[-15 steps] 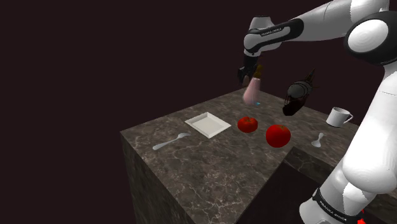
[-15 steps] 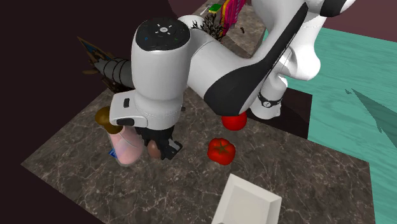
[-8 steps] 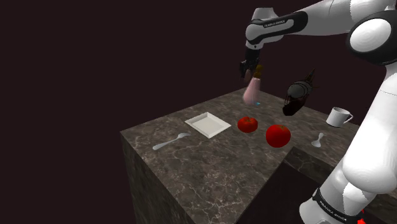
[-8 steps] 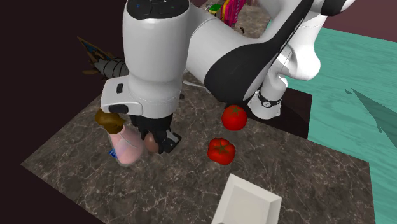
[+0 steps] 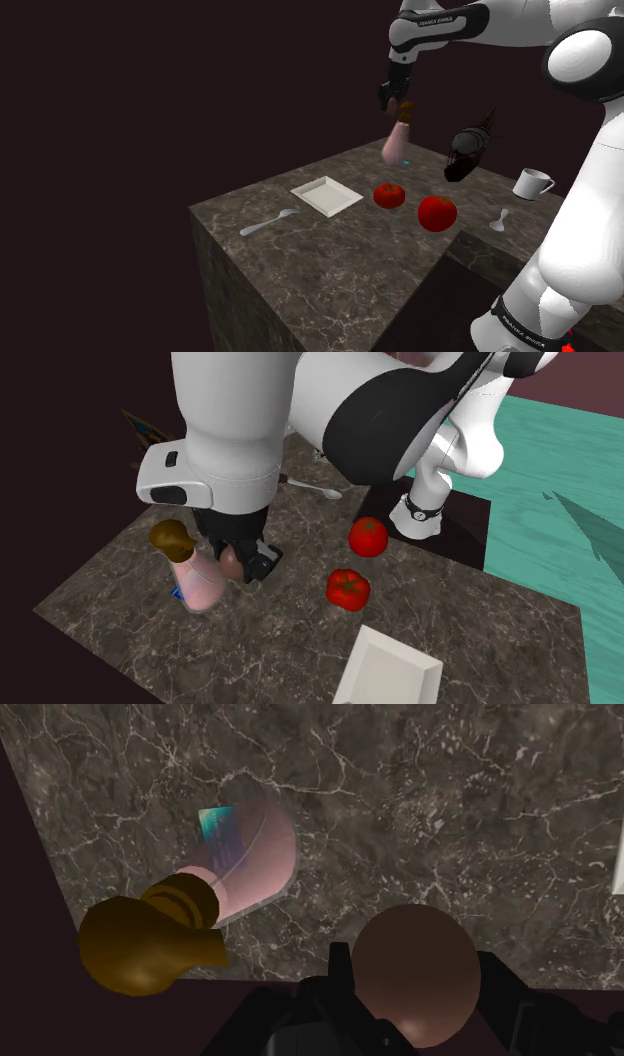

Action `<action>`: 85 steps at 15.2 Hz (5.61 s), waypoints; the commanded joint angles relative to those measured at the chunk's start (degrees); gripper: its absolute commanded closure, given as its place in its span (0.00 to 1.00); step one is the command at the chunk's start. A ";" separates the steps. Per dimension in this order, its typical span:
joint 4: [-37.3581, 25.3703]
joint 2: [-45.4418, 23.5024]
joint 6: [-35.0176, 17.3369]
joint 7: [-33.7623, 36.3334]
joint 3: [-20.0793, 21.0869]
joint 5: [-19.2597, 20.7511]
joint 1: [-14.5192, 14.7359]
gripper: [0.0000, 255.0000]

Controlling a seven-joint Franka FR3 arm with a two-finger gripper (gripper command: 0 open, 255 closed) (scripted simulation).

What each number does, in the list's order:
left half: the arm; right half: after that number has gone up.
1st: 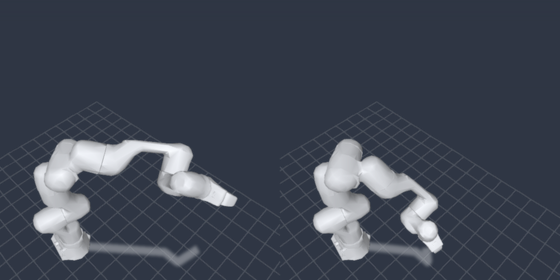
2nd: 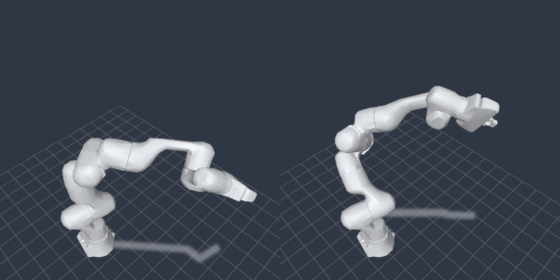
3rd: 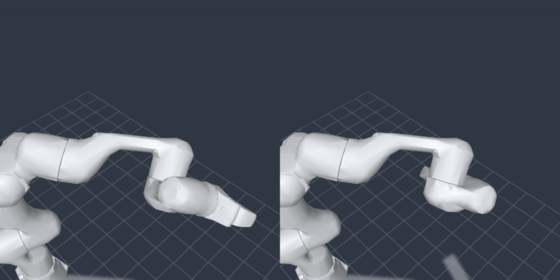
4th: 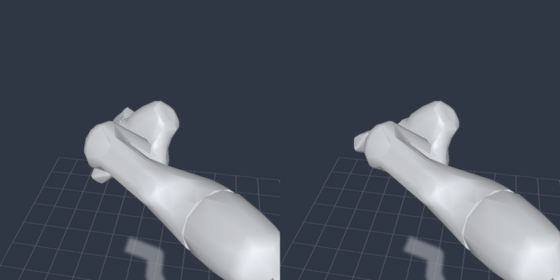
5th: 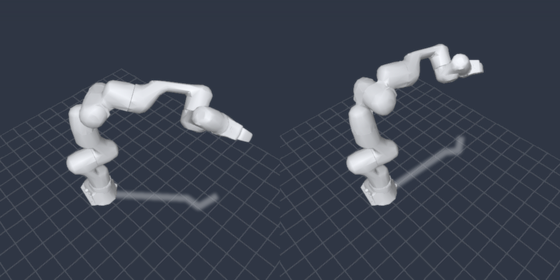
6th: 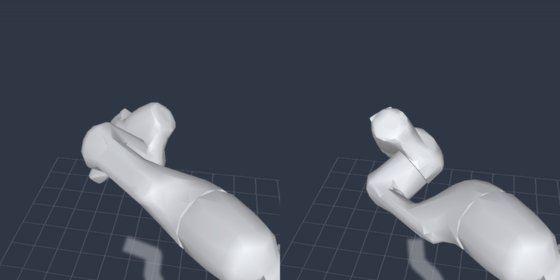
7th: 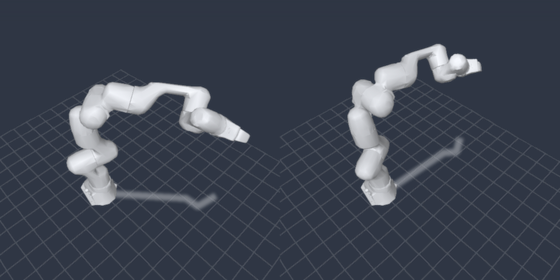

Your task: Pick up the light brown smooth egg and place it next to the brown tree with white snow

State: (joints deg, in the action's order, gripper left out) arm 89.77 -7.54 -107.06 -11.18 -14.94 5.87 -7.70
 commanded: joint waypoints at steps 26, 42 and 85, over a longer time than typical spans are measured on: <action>-15.66 1.42 16.52 -5.68 -1.57 -0.78 -2.40 1.00; 7.74 23.23 12.04 -19.30 -8.91 4.56 -8.83 1.00; -5.92 -0.69 13.64 -86.50 -67.25 -23.43 -18.64 1.00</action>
State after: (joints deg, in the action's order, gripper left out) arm 82.54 -8.96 -92.26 -97.89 -81.57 -18.34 -27.66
